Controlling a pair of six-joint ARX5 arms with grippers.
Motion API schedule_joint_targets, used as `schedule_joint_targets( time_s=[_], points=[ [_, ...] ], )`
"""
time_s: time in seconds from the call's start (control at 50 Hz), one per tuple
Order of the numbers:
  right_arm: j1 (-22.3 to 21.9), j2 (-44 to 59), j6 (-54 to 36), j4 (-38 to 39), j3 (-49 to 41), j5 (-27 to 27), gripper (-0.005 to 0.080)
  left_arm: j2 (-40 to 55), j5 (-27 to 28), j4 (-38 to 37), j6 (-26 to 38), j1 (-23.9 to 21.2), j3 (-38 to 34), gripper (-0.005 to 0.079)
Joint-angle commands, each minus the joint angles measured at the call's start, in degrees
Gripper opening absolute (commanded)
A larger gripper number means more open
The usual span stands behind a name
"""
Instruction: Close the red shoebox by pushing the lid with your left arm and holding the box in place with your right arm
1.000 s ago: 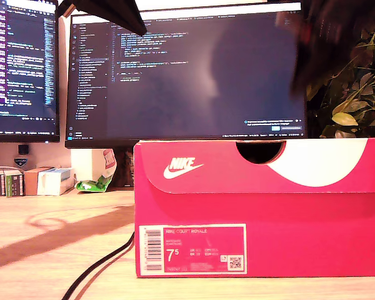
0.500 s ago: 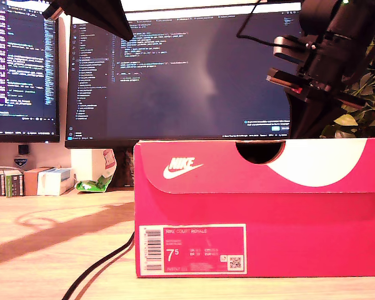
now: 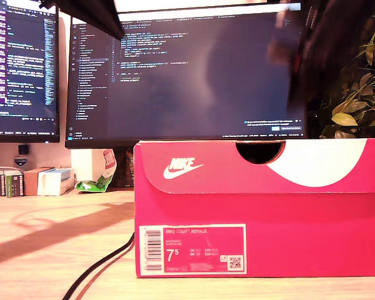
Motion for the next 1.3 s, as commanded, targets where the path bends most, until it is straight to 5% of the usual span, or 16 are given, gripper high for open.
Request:
schedule_joint_targets(
  time_s=[0.0,0.3,0.58,0.9,1.28],
  points=[
    [-0.7,-2.3,-1.6,0.8,-0.9,0.8,-0.0013,-2.2,-0.4,0.9,1.8,1.8,-1.2,-0.0019],
    [-3.3,-11.3,-0.9,3.4,-3.8,6.9,-0.0012,-10.1,0.7,8.5,3.2,12.2,-10.6,-0.0019],
    [-6.7,-22.6,-0.3,10.6,-16.4,9.8,-0.0013,-19.7,4.8,17.4,3.3,19.5,-23.6,-0.0019],
    [-11.1,-35.5,-0.9,24.0,-33.6,7.6,-0.0013,-25.3,7.6,25.7,3.6,23.0,-33.9,-0.0019],
    [-12.6,-42.7,0.5,28.5,-43.7,4.9,-0.0013,-31.3,9.2,36.5,1.4,26.0,-47.7,-0.0019]
  ],
)
